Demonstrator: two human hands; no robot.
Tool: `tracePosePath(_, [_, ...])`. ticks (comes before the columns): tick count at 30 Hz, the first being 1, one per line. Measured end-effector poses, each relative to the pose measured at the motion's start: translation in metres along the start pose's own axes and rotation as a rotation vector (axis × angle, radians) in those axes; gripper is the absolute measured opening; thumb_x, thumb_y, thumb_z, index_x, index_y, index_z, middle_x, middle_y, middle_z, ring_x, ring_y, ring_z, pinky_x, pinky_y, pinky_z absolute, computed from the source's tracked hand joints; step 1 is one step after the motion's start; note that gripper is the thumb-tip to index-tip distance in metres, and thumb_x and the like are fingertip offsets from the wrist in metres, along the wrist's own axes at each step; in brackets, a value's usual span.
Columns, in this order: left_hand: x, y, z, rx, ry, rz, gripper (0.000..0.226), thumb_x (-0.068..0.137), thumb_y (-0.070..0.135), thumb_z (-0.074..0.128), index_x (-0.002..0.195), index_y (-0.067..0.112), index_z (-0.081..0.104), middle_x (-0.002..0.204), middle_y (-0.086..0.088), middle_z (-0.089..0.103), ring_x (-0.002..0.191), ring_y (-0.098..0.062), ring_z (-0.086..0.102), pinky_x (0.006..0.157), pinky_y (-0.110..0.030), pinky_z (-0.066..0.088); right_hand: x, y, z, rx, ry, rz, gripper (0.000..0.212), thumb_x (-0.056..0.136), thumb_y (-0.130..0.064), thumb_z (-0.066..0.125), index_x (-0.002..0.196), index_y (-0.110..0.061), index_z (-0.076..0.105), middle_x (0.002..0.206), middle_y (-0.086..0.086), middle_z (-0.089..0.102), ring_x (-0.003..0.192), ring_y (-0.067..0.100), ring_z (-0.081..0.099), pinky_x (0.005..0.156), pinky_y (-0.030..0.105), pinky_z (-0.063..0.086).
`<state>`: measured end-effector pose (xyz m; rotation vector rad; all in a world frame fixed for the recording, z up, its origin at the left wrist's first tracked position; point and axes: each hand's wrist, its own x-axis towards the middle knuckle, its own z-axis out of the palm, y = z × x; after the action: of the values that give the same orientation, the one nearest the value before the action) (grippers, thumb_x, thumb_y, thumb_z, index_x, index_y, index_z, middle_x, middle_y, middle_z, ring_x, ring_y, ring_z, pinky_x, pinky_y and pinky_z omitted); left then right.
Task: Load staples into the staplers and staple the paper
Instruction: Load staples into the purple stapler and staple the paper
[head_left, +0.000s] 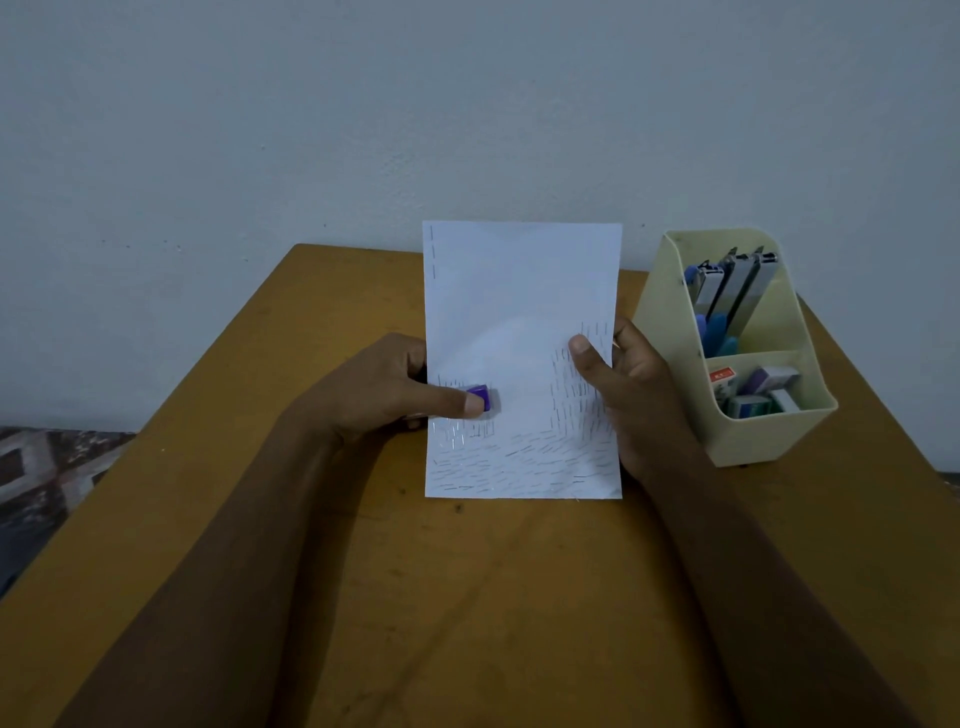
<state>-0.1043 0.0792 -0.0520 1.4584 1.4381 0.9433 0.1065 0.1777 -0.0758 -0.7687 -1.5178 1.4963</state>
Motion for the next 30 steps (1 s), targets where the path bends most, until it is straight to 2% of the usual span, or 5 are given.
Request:
tracePosePath(4, [-0.0004,0.0014,-0.0010,0.018,-0.023,0.007,0.010,0.072,0.027,0.080,0.071,0.024,0.071,0.070,0.006,0.070,0.053,-0.006,0.053,0.049,-0.017,0.039,-0.0004,-0.0010,0.0001,0.010,0.001,-0.013,0.016,0.094,-0.018,0.054,0.109,-0.024,0.057,0.108,-0.008,0.069,0.099,0.010,0.067,0.078,0.024,0.054])
tracePosePath(9, [0.0007,-0.0010,-0.0038,0.083,-0.022,0.004,0.050,0.061,0.049,0.074,0.091,0.008,0.069,0.091,-0.006,0.073,0.062,-0.018,0.055,0.051,-0.021,0.041,-0.0006,-0.0012,-0.0002,0.000,0.003,-0.022,0.017,0.094,-0.019,0.054,0.110,-0.024,0.057,0.111,-0.007,0.068,0.101,0.010,0.066,0.082,0.026,0.055])
tracePosePath(18, [0.0017,-0.0014,0.0001,0.075,0.008,-0.013,0.029,0.074,0.032,0.076,0.088,0.008,0.067,0.078,0.007,0.072,0.057,-0.006,0.057,0.051,-0.018,0.041,-0.0009,-0.0015,0.0000,-0.004,-0.002,-0.024,0.017,0.094,-0.019,0.053,0.110,-0.023,0.056,0.112,-0.005,0.067,0.101,0.011,0.066,0.082,0.026,0.055])
tracePosePath(23, [0.0014,-0.0027,0.0021,0.013,0.017,-0.003,0.016,0.078,0.020,0.076,0.090,0.012,0.068,0.090,0.003,0.075,0.074,-0.011,0.070,0.054,-0.015,0.048,-0.0006,-0.0010,0.0006,-0.024,-0.005,-0.034,0.016,0.094,-0.020,0.053,0.108,-0.026,0.057,0.112,-0.006,0.067,0.102,0.011,0.065,0.084,0.029,0.054])
tracePosePath(30, [0.0027,-0.0063,0.0029,-0.038,0.057,0.022,0.020,0.078,0.015,0.072,0.096,0.007,0.070,0.099,-0.003,0.075,0.090,-0.022,0.072,0.068,-0.027,0.056,-0.0005,-0.0006,0.0021,0.012,-0.014,-0.032,0.018,0.094,-0.017,0.053,0.111,-0.024,0.057,0.113,-0.004,0.067,0.103,0.013,0.065,0.085,0.030,0.055])
